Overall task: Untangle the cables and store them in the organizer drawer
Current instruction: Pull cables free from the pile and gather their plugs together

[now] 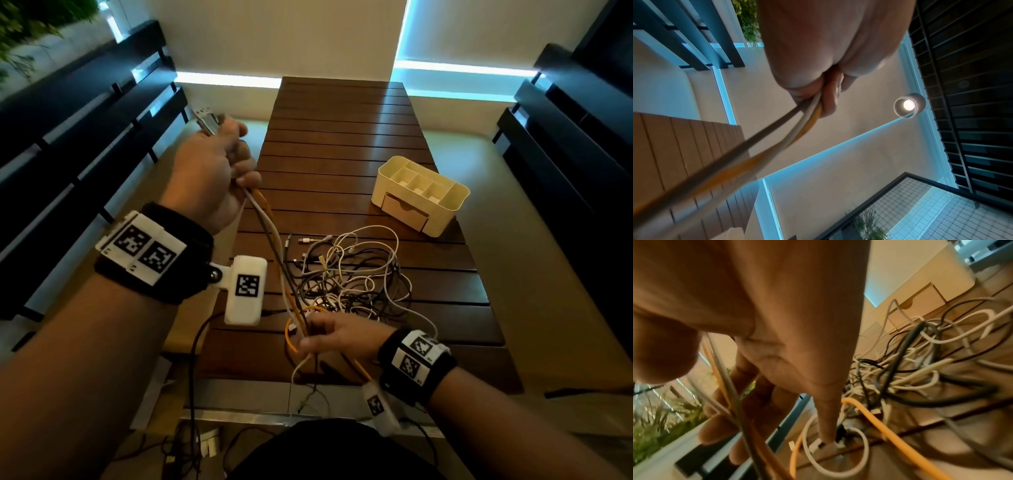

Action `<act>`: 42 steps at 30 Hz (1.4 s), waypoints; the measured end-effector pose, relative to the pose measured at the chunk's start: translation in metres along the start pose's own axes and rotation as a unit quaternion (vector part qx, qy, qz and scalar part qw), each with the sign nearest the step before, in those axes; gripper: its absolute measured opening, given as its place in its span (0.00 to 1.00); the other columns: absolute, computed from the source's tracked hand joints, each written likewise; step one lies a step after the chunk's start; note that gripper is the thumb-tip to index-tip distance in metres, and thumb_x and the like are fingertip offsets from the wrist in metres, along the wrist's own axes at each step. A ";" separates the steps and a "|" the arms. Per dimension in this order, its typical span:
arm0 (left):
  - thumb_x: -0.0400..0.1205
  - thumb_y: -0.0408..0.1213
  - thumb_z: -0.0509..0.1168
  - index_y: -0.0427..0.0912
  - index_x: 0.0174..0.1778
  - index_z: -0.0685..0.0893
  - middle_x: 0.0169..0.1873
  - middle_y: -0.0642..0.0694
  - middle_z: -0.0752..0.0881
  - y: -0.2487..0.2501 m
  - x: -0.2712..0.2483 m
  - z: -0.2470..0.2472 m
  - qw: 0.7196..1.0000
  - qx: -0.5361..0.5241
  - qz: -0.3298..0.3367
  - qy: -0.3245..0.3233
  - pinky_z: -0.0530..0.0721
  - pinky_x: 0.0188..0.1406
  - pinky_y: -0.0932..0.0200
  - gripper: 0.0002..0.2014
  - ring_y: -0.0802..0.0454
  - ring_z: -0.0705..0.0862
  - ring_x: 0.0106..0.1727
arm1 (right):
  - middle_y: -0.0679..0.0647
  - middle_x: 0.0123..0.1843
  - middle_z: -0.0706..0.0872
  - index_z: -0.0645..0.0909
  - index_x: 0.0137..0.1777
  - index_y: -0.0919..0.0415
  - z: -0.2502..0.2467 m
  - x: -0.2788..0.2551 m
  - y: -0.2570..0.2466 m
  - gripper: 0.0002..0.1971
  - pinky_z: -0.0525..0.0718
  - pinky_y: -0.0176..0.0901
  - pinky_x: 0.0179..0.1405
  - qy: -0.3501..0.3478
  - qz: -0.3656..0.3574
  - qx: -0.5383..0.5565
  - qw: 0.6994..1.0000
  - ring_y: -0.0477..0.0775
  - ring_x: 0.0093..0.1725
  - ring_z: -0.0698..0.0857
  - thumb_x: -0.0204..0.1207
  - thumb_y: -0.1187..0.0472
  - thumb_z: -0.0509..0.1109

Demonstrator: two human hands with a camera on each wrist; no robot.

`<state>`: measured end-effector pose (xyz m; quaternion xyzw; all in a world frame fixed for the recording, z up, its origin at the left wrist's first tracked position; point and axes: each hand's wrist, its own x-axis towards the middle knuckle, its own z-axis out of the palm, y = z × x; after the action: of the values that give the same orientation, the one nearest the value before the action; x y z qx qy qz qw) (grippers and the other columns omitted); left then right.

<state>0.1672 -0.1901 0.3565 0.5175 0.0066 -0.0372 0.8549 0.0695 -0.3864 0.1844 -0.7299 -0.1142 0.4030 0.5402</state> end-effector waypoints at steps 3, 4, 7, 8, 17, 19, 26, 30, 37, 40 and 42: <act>0.91 0.43 0.55 0.43 0.47 0.74 0.24 0.55 0.68 0.005 0.007 -0.010 1.000 -0.007 0.007 0.007 0.66 0.22 0.65 0.10 0.60 0.63 0.22 | 0.58 0.55 0.90 0.82 0.60 0.63 0.005 -0.005 0.004 0.16 0.81 0.52 0.67 -0.060 0.047 -0.028 0.997 0.58 0.60 0.87 0.83 0.50 0.67; 0.91 0.43 0.54 0.44 0.47 0.74 0.24 0.55 0.68 0.004 0.008 -0.011 1.000 -0.003 0.007 0.007 0.66 0.21 0.66 0.10 0.60 0.63 0.21 | 0.57 0.49 0.90 0.82 0.57 0.60 0.005 -0.006 0.003 0.14 0.82 0.53 0.62 -0.075 0.057 -0.019 0.995 0.60 0.56 0.88 0.83 0.49 0.66; 0.91 0.43 0.54 0.44 0.46 0.74 0.24 0.54 0.67 -0.001 0.007 -0.012 1.000 0.012 0.003 0.002 0.64 0.21 0.66 0.11 0.60 0.62 0.21 | 0.53 0.33 0.84 0.81 0.52 0.59 0.006 -0.011 0.001 0.11 0.85 0.52 0.43 -0.102 0.127 0.098 0.982 0.55 0.34 0.87 0.88 0.54 0.61; 0.91 0.44 0.53 0.44 0.46 0.74 0.24 0.54 0.67 -0.003 0.006 -0.012 1.000 0.017 0.002 0.000 0.64 0.22 0.66 0.12 0.60 0.62 0.21 | 0.52 0.29 0.80 0.81 0.51 0.59 0.005 -0.013 0.000 0.12 0.86 0.49 0.36 -0.110 0.137 0.126 0.976 0.51 0.28 0.84 0.88 0.54 0.60; 0.91 0.44 0.54 0.44 0.47 0.75 0.24 0.54 0.68 -0.005 -0.001 -0.017 1.000 0.028 -0.007 -0.001 0.65 0.22 0.65 0.11 0.60 0.62 0.23 | 0.53 0.60 0.86 0.77 0.68 0.51 0.005 -0.014 0.012 0.21 0.84 0.54 0.61 -0.052 0.161 -0.123 0.978 0.55 0.59 0.86 0.82 0.40 0.65; 0.91 0.42 0.54 0.43 0.47 0.74 0.24 0.54 0.67 -0.007 -0.005 -0.016 0.999 0.038 -0.004 -0.005 0.64 0.22 0.66 0.10 0.60 0.62 0.22 | 0.46 0.68 0.82 0.76 0.71 0.45 0.004 -0.013 0.014 0.24 0.77 0.53 0.69 -0.037 0.149 -0.246 0.957 0.51 0.67 0.80 0.79 0.37 0.67; 0.89 0.44 0.57 0.42 0.49 0.77 0.26 0.52 0.64 -0.030 -0.029 -0.029 0.995 0.071 -0.062 -0.030 0.63 0.23 0.63 0.10 0.58 0.60 0.24 | 0.47 0.52 0.90 0.85 0.58 0.49 -0.002 -0.005 0.013 0.09 0.87 0.51 0.59 0.148 0.063 -0.152 0.975 0.48 0.52 0.88 0.81 0.49 0.70; 0.88 0.43 0.52 0.35 0.57 0.79 0.28 0.50 0.63 -0.044 -0.044 -0.041 0.990 0.063 -0.120 -0.045 0.62 0.24 0.61 0.16 0.56 0.60 0.26 | 0.50 0.48 0.90 0.85 0.53 0.48 -0.003 0.004 0.002 0.05 0.89 0.54 0.54 0.221 0.007 -0.080 0.972 0.51 0.49 0.90 0.82 0.51 0.70; 0.91 0.41 0.50 0.33 0.56 0.79 0.27 0.50 0.67 -0.066 -0.056 -0.059 0.986 0.088 -0.140 0.000 0.67 0.22 0.63 0.16 0.57 0.63 0.24 | 0.51 0.47 0.91 0.85 0.54 0.53 -0.004 0.027 -0.020 0.04 0.89 0.46 0.52 0.260 -0.057 -0.088 0.960 0.49 0.47 0.89 0.82 0.57 0.70; 0.92 0.41 0.49 0.35 0.52 0.77 0.27 0.49 0.68 -0.067 -0.058 -0.063 0.987 0.093 -0.133 0.013 0.70 0.23 0.63 0.15 0.56 0.65 0.24 | 0.48 0.48 0.89 0.85 0.52 0.51 -0.004 0.046 -0.011 0.03 0.88 0.46 0.53 0.245 -0.043 -0.137 0.959 0.48 0.49 0.88 0.81 0.56 0.72; 0.92 0.41 0.49 0.37 0.49 0.76 0.27 0.49 0.69 -0.068 -0.059 -0.067 0.987 0.098 -0.128 0.013 0.73 0.25 0.61 0.15 0.56 0.68 0.24 | 0.46 0.50 0.87 0.85 0.52 0.50 -0.002 0.060 -0.003 0.04 0.86 0.44 0.54 0.220 -0.024 -0.194 0.956 0.46 0.51 0.85 0.81 0.55 0.72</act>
<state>0.1051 -0.1591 0.2680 0.5938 0.0800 -0.1396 0.7884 0.1108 -0.3508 0.1598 -0.8883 -0.0854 0.1894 0.4096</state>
